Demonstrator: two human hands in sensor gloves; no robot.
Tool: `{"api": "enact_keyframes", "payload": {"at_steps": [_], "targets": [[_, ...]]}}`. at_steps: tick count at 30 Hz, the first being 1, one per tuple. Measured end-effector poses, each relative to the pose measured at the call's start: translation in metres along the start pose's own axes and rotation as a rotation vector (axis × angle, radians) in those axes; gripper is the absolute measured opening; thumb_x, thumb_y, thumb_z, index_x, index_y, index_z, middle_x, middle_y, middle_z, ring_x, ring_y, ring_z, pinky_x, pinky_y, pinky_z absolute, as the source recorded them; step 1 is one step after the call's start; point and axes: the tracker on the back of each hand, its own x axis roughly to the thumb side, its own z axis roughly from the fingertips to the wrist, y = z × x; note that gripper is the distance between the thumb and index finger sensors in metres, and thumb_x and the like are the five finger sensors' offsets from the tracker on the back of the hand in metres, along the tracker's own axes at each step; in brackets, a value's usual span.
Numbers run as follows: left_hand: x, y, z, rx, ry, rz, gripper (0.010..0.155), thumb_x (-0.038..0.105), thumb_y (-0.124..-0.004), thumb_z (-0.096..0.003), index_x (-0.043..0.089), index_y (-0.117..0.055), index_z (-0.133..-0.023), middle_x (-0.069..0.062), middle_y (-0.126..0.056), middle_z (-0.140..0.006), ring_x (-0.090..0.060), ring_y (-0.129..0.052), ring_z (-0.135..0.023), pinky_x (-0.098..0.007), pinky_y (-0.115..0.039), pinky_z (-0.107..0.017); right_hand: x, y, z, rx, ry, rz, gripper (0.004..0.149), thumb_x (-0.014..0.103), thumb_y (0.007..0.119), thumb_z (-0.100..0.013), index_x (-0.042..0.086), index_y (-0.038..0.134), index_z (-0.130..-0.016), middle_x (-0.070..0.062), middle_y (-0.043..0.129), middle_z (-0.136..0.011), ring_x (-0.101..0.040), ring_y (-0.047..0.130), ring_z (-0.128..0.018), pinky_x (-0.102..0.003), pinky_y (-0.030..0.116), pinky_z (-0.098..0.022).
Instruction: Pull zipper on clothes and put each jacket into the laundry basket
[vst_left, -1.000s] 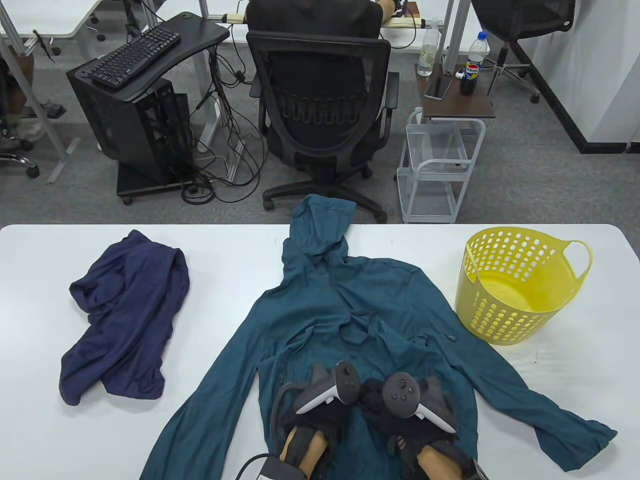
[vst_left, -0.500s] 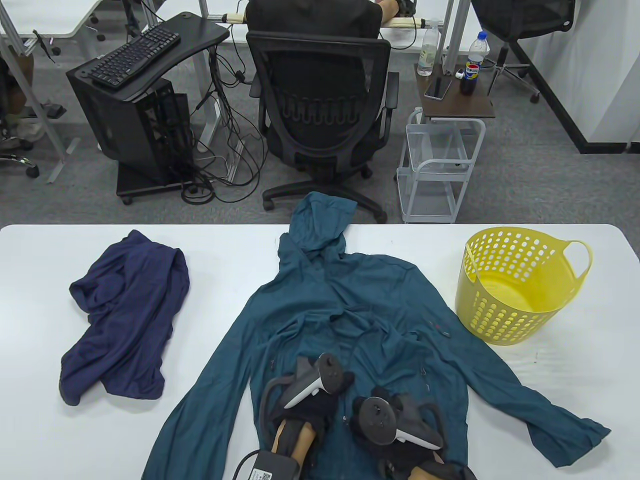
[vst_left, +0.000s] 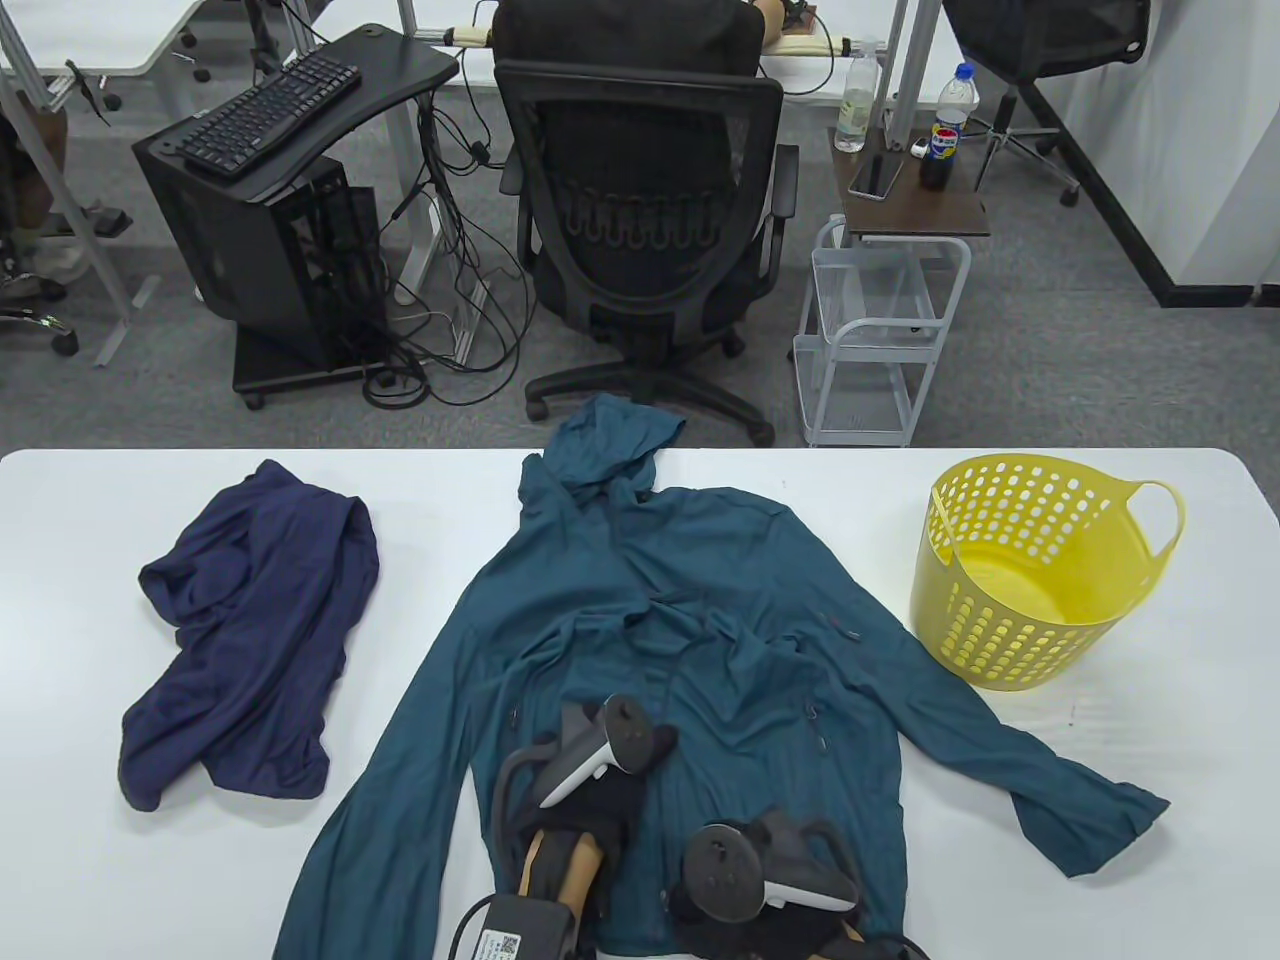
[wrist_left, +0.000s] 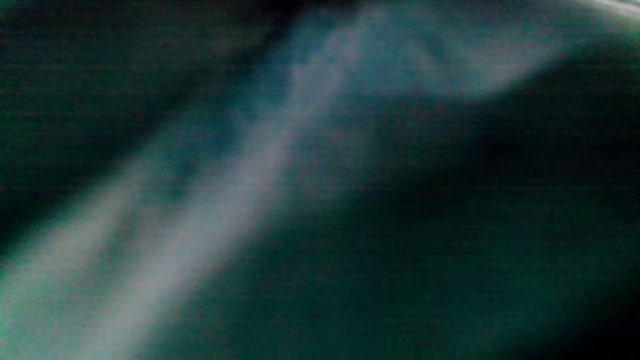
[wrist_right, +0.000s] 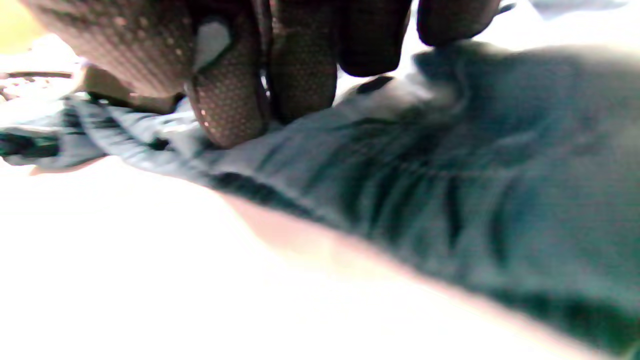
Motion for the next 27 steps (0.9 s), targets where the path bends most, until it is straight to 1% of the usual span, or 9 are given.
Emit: {"api": "enact_keyframes", "payload": {"at_steps": [6, 8, 10, 13, 15, 20, 22, 24, 27], "targets": [[-0.008, 0.002, -0.001, 0.001, 0.012, 0.020, 0.055, 0.046, -0.060, -0.0442, 0.068, -0.041, -0.092, 0.025, -0.023, -0.116, -0.018, -0.020, -0.109, -0.056, -0.026, -0.076, 0.008, 0.003, 0.000, 0.048, -0.065, -0.032, 0.042, 0.049, 0.079, -0.049, 0.024, 0.091, -0.080, -0.005, 0.078, -0.101, -0.041, 0.056, -0.101, -0.063, 0.051, -0.070], [-0.011, 0.003, -0.002, 0.008, 0.029, 0.020, 0.055, 0.047, -0.059, -0.0445, 0.069, -0.041, -0.091, 0.025, -0.023, -0.116, -0.019, -0.020, -0.109, -0.056, -0.026, -0.077, 0.011, 0.004, 0.002, 0.102, -0.126, -0.099, 0.041, 0.050, 0.078, -0.049, 0.025, 0.092, -0.079, -0.004, 0.077, -0.102, -0.041, 0.054, -0.102, -0.063, 0.050, -0.070], [-0.012, 0.003, -0.003, 0.008, 0.032, 0.027, 0.055, 0.047, -0.059, -0.0445, 0.069, -0.041, -0.091, 0.025, -0.023, -0.116, -0.019, -0.020, -0.109, -0.056, -0.026, -0.076, 0.013, 0.005, 0.002, 0.127, -0.142, -0.140, 0.041, 0.049, 0.078, -0.049, 0.024, 0.091, -0.079, -0.005, 0.076, -0.103, -0.042, 0.052, -0.103, -0.064, 0.048, -0.070], [-0.011, 0.003, -0.002, 0.014, 0.030, 0.011, 0.055, 0.046, -0.060, -0.0447, 0.068, -0.041, -0.091, 0.023, -0.023, -0.117, -0.022, -0.021, -0.109, -0.057, -0.027, -0.076, 0.010, 0.002, 0.003, 0.113, -0.126, -0.132, 0.044, 0.053, 0.076, -0.050, 0.026, 0.090, -0.082, -0.004, 0.074, -0.104, -0.042, 0.052, -0.103, -0.064, 0.048, -0.071], [-0.008, 0.002, 0.000, 0.023, 0.027, -0.006, 0.055, 0.046, -0.060, -0.0445, 0.068, -0.042, -0.091, 0.020, -0.025, -0.117, -0.025, -0.023, -0.109, -0.059, -0.030, -0.075, 0.002, -0.004, 0.005, 0.049, -0.092, -0.146, 0.052, 0.058, 0.075, -0.048, 0.023, 0.089, -0.084, -0.005, 0.074, -0.106, -0.042, 0.055, -0.102, -0.064, 0.049, -0.070], [0.003, 0.005, 0.009, 0.002, -0.022, -0.021, 0.054, 0.044, -0.062, -0.0438, 0.064, -0.050, -0.092, 0.012, -0.032, -0.117, -0.033, -0.032, -0.106, -0.064, -0.038, -0.072, -0.036, -0.027, 0.013, -0.189, 0.059, -0.194, 0.053, 0.055, 0.075, -0.048, 0.021, 0.088, -0.086, -0.006, 0.076, -0.106, -0.043, 0.061, -0.100, -0.065, 0.051, -0.069], [0.007, 0.007, 0.015, -0.029, -0.049, -0.027, 0.053, 0.043, -0.062, -0.0439, 0.062, -0.055, -0.093, 0.010, -0.036, -0.117, -0.035, -0.036, -0.106, -0.065, -0.042, -0.071, -0.054, -0.032, 0.017, -0.253, 0.124, -0.222, 0.052, 0.054, 0.074, -0.049, 0.022, 0.087, -0.088, -0.006, 0.075, -0.107, -0.043, 0.062, -0.099, -0.064, 0.053, -0.069], [0.013, 0.007, 0.022, -0.094, -0.084, -0.036, 0.052, 0.042, -0.062, -0.0443, 0.060, -0.057, -0.093, 0.010, -0.036, -0.117, -0.034, -0.036, -0.107, -0.064, -0.044, -0.071, -0.075, -0.038, 0.022, -0.325, 0.213, -0.267, 0.053, 0.053, 0.074, -0.049, 0.021, 0.085, -0.091, -0.006, 0.075, -0.107, -0.044, 0.060, -0.100, -0.065, 0.052, -0.069], [0.019, 0.006, 0.033, -0.181, -0.092, -0.012, 0.051, 0.040, -0.063, -0.0448, 0.056, -0.062, -0.093, 0.012, -0.035, -0.118, -0.032, -0.033, -0.108, -0.063, -0.041, -0.073, -0.096, -0.039, 0.027, -0.375, 0.289, -0.315, 0.054, 0.052, 0.074, -0.049, 0.021, 0.083, -0.092, -0.007, 0.075, -0.108, -0.045, 0.061, -0.100, -0.065, 0.052, -0.069]]}}
